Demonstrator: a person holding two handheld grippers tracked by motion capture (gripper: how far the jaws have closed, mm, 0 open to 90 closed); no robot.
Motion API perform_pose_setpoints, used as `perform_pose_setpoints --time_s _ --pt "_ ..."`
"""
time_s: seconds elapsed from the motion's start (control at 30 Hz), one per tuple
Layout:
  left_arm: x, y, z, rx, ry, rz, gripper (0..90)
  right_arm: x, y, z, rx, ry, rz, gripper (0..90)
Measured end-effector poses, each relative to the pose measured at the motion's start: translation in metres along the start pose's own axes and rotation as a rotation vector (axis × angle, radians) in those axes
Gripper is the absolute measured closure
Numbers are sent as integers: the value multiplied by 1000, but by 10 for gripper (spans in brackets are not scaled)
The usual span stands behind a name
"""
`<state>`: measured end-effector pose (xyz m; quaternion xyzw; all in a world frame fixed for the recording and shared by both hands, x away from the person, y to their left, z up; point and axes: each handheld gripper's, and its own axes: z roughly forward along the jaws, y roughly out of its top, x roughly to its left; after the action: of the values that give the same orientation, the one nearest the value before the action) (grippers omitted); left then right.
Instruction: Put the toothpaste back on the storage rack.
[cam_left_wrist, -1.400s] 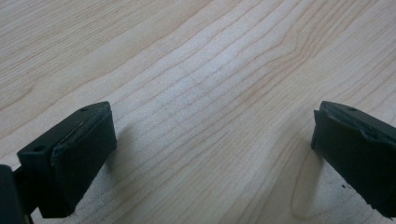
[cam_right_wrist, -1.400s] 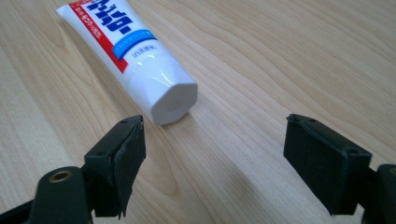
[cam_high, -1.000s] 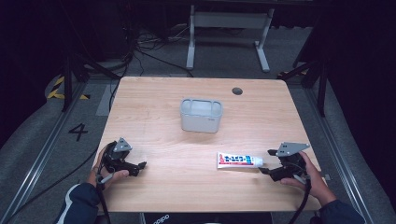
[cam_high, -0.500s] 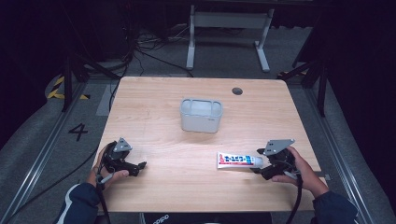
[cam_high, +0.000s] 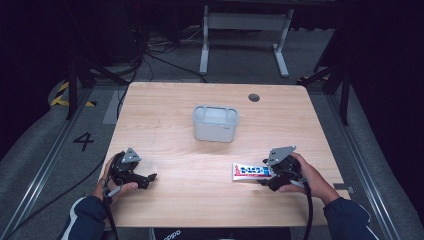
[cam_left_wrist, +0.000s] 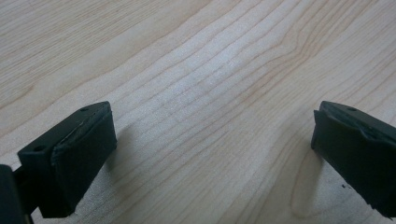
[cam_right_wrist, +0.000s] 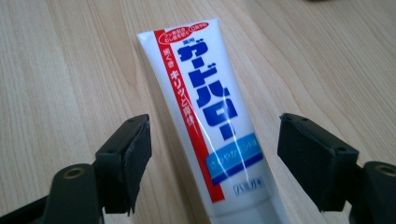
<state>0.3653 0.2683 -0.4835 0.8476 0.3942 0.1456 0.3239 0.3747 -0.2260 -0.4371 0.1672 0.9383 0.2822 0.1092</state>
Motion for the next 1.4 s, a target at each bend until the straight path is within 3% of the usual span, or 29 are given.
perform_pose_setpoints --time_s 0.5,1.07,1.4 --pt "0 0 0 0 0 0 4 2 33 23 65 60 -96 290" --pt "0 0 0 -3 -2 3 4 2 46 48 175 74 -128 339" --pt "0 0 0 -3 -3 4 4 -2 49 50 191 114 -115 384"
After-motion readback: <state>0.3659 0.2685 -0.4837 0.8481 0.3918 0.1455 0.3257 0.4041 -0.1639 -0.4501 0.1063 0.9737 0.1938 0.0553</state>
